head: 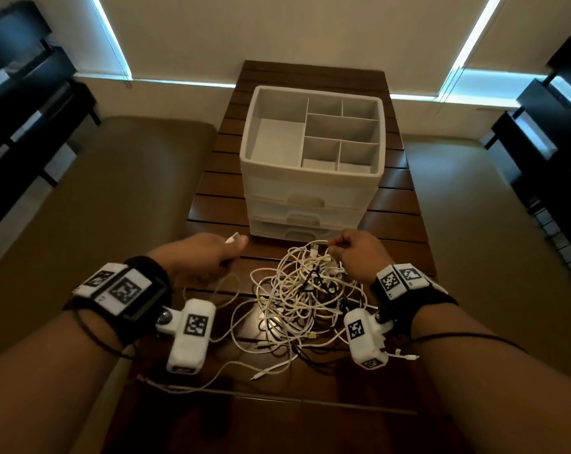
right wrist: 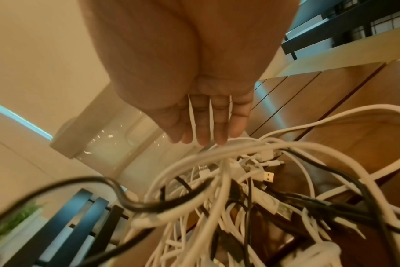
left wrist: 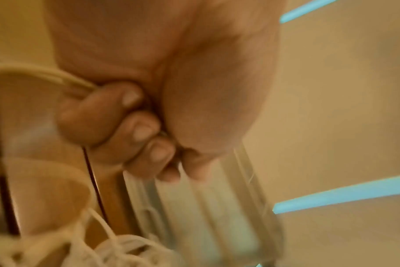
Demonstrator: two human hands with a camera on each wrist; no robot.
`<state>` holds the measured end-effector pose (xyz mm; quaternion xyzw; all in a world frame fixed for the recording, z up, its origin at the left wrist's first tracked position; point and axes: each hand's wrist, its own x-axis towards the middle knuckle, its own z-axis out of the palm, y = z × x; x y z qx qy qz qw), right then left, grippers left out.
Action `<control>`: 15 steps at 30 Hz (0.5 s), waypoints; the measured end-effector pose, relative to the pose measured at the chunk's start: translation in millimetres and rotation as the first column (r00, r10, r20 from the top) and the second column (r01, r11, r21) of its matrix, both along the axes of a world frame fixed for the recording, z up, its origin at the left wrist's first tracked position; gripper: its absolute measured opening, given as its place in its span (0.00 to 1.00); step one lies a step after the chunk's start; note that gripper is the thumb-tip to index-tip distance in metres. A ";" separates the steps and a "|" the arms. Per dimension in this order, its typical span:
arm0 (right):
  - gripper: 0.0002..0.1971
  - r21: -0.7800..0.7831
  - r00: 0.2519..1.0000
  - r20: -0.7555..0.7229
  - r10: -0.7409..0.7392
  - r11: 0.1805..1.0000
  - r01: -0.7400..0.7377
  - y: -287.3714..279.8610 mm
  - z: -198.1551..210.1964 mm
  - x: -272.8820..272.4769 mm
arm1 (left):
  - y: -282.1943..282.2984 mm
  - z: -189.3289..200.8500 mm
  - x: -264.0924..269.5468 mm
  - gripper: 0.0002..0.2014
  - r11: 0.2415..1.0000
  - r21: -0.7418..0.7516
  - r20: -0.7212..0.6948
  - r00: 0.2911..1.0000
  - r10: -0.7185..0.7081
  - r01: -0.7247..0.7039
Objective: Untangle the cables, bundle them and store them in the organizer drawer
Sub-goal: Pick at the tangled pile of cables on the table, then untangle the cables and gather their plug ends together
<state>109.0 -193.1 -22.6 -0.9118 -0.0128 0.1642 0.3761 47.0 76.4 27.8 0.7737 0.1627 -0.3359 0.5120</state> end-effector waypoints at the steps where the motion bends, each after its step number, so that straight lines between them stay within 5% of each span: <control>1: 0.05 -0.030 0.999 -0.019 0.036 0.999 -0.036 3.9 -1.0 1.8 | 2.5 -5.4 3.5 0.21 0.991 0.125 0.112 0.993 0.039 -0.053; 3: 0.09 -0.041 0.994 -0.068 0.087 0.995 -0.090 12.9 -5.9 6.2 | -1.3 -13.6 8.5 0.16 0.966 0.188 0.275 0.954 0.121 -0.177; 7: 0.13 -0.128 0.989 -0.112 0.098 0.985 -0.112 34.0 -14.8 14.6 | -20.2 -15.2 11.6 0.13 0.962 0.046 0.323 0.916 0.240 -0.268; 10: 0.16 -0.287 0.984 -0.166 0.064 0.951 -0.110 42.5 -22.3 19.6 | -27.4 -24.4 11.9 0.17 0.990 0.102 0.342 0.938 0.059 -0.099; 15: 0.17 -0.230 0.972 -0.230 -0.042 0.973 -0.012 43.6 -36.1 25.4 | -36.1 -32.2 12.5 0.18 0.981 0.178 0.300 0.944 -0.134 0.082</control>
